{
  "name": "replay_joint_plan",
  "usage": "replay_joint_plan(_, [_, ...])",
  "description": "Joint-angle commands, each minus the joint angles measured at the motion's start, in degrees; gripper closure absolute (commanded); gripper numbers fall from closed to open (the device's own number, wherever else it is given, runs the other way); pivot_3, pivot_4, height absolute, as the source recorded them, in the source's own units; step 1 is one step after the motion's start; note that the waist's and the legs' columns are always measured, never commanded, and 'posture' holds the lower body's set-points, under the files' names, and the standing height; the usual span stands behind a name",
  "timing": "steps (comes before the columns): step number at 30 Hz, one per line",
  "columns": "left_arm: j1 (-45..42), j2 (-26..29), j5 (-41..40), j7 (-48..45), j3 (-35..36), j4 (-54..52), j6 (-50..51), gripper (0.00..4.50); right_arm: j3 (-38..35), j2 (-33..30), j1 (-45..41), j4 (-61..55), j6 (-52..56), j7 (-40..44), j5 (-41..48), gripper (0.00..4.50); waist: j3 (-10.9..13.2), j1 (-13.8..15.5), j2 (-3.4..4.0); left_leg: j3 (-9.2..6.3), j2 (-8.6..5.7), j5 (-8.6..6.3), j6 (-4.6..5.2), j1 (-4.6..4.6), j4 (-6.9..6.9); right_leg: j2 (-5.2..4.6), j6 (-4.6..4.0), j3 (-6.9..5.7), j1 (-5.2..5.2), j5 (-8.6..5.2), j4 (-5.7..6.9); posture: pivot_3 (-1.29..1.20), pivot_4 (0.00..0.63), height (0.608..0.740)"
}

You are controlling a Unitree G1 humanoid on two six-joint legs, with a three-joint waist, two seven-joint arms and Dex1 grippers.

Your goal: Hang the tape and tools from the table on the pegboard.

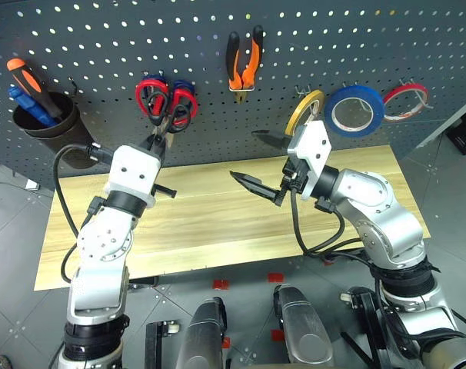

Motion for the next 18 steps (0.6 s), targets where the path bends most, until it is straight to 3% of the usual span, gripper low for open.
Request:
replay_joint_plan(1, [-0.2,0.65,0.75,0.86,0.58,-0.08,-1.21,4.3,-1.53,0.45,-0.67,-0.63,-1.86,0.61,0.71,0.0,0.0,-0.02,0.0,0.0,0.01,0.0,0.0,0.0,0.0,0.0,0.0,0.0,0.0,0.0,-0.01,-0.21,0.304,0.74])
replay_joint_plan(4, [-0.42,0.36,1.63,1.83,0.26,0.79,-0.49,4.3,-1.75,0.78,-0.83,-0.31,-2.07,0.58,0.94,0.0,0.0,-0.02,0.0,0.0,0.01,0.0,0.0,0.0,-0.01,0.0,0.0,0.0,-0.01,0.0,0.0,-0.21,0.303,0.74])
replay_joint_plan(11, [0.84,-1.15,0.68,3.55,1.83,1.77,4.04,2.09,-1.71,1.34,-0.16,-0.47,-1.35,0.57,0.84,0.0,0.0,-0.04,0.0,0.0,0.0,0.0,0.0,0.0,0.0,0.0,0.0,0.01,-0.01,0.0,0.01,-0.21,0.307,0.74])
replay_joint_plan(15, [1.28,-2.36,-4.8,2.07,5.57,6.02,11.24,0.83,3.21,-1.1,1.78,-0.25,-0.32,-2.18,-6.99,0.0,0.0,-0.01,0.0,0.01,0.0,0.0,0.0,0.01,0.0,0.0,0.0,0.01,-0.01,0.0,0.02,-0.21,0.317,0.74])
replay_joint_plan(18, [0.98,1.25,-6.45,-2.32,5.75,12.45,15.5,0.83,5.57,-0.1,1.84,-1.89,6.52,-4.38,-7.75,0.0,0.0,-0.16,0.0,0.0,0.02,0.0,0.0,0.01,0.0,0.02,0.0,0.0,-0.05,0.0,0.07,-0.22,0.325,0.74])
